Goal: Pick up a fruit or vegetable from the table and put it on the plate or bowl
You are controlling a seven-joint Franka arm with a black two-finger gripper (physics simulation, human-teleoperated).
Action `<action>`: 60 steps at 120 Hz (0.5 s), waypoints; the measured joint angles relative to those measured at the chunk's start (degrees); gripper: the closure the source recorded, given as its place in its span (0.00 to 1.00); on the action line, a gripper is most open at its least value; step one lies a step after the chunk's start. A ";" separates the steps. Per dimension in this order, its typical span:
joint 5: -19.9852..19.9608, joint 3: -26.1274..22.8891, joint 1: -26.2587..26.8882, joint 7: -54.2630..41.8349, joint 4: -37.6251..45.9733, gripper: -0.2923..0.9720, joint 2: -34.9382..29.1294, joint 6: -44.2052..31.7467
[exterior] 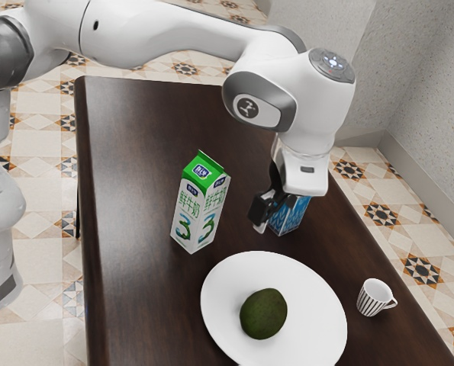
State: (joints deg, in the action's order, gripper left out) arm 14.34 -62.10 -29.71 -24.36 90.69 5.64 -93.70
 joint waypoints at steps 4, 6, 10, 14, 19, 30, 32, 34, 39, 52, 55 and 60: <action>-0.10 0.74 0.26 0.36 0.06 0.23 -0.02 0.00; -0.28 1.35 0.45 0.59 0.07 0.23 -0.04 0.00; -0.84 2.55 0.46 1.06 0.10 0.23 -0.12 0.02; -1.18 3.22 0.08 1.73 0.07 0.23 -0.25 0.19; -1.45 3.68 -0.19 2.78 -0.08 0.23 -0.37 0.58; -1.80 4.02 -0.09 4.90 -0.20 0.23 -0.57 1.26; -1.84 4.06 -0.02 5.26 -0.21 0.23 -0.60 1.36; -1.88 4.09 0.04 5.61 -0.24 0.23 -0.63 1.45; -1.95 4.36 0.30 6.43 -0.28 0.23 -0.72 1.64; -2.24 11.79 5.82 8.25 -0.34 0.23 -1.12 1.98; -2.31 12.85 6.47 8.62 -0.33 0.23 -1.20 2.04; -2.41 13.81 7.04 9.20 -0.28 0.23 -1.29 2.11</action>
State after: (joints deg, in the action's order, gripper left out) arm 11.93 -48.29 -22.67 -15.15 90.41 4.34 -91.59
